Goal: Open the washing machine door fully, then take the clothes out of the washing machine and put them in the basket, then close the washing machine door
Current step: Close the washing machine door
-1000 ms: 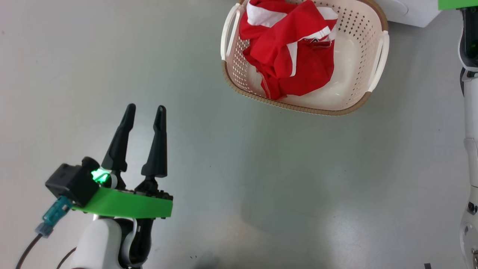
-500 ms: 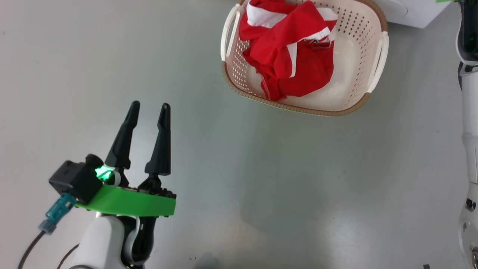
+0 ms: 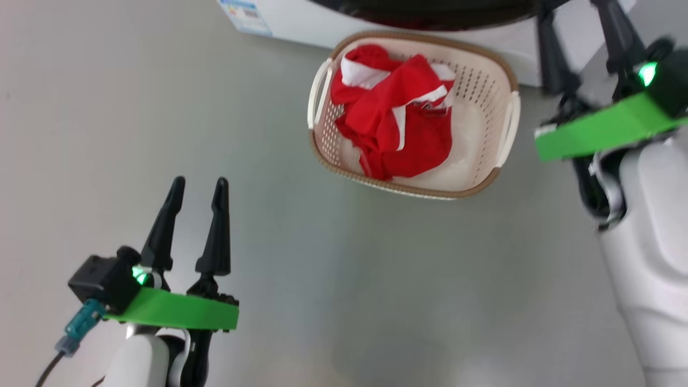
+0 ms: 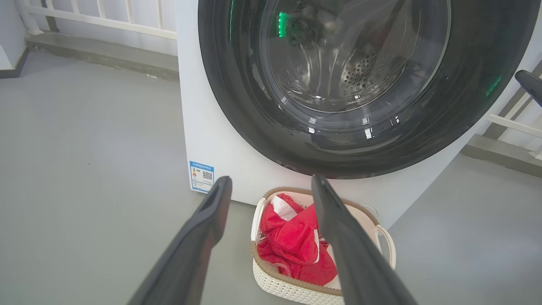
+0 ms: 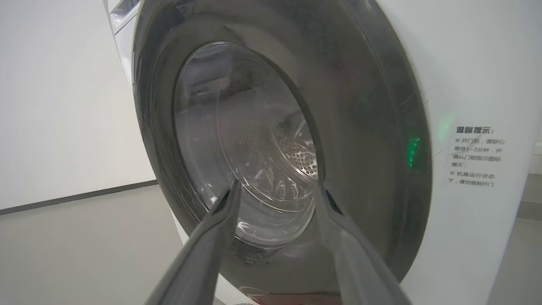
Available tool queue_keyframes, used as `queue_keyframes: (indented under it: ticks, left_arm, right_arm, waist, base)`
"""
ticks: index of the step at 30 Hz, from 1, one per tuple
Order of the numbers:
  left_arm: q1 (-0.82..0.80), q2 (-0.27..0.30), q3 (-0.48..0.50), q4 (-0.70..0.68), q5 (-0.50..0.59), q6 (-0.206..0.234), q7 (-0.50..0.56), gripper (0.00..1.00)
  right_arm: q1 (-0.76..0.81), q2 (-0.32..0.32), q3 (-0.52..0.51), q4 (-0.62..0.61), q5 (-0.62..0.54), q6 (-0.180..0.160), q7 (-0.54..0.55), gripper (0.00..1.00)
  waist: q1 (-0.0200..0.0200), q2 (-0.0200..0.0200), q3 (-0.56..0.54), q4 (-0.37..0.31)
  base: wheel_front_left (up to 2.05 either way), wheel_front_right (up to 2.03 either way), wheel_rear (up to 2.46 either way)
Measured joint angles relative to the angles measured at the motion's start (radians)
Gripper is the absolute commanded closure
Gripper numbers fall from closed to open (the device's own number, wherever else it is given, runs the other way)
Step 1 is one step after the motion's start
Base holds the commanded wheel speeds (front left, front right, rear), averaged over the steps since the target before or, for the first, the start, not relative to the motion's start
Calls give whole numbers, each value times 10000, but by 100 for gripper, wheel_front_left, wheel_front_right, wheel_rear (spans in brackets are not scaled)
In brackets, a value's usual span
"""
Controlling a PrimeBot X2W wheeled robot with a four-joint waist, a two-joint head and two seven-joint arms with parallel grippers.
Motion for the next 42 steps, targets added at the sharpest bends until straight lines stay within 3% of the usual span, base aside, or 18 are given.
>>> queue_keyframes:
  ticks: [11, 25, 42]
  left_arm:
    - [880, 52, 201, 54, 545, 0, 0, 0]
    - [2025, 554, 456, 73, 617, -58, 0, 0]
    - [2955, 803, 761, -98, 884, -58, 0, 0]
  right_arm:
    - [2266, 65, -222, -336, 159, 0, 0, 0]
    - [5677, 464, -884, -871, 391, 0, 13, 0]
    - [7946, 905, -1935, -1273, 382, 0, 15, 0]
  waist:
    - [0, 0, -1137, -503]
    - [0, -1, -2714, -1163]
    - [0, 0, -3612, -2069]
  base:
    - [0, 0, 0]
    - [0, 0, 0]
    - [0, 0, 0]
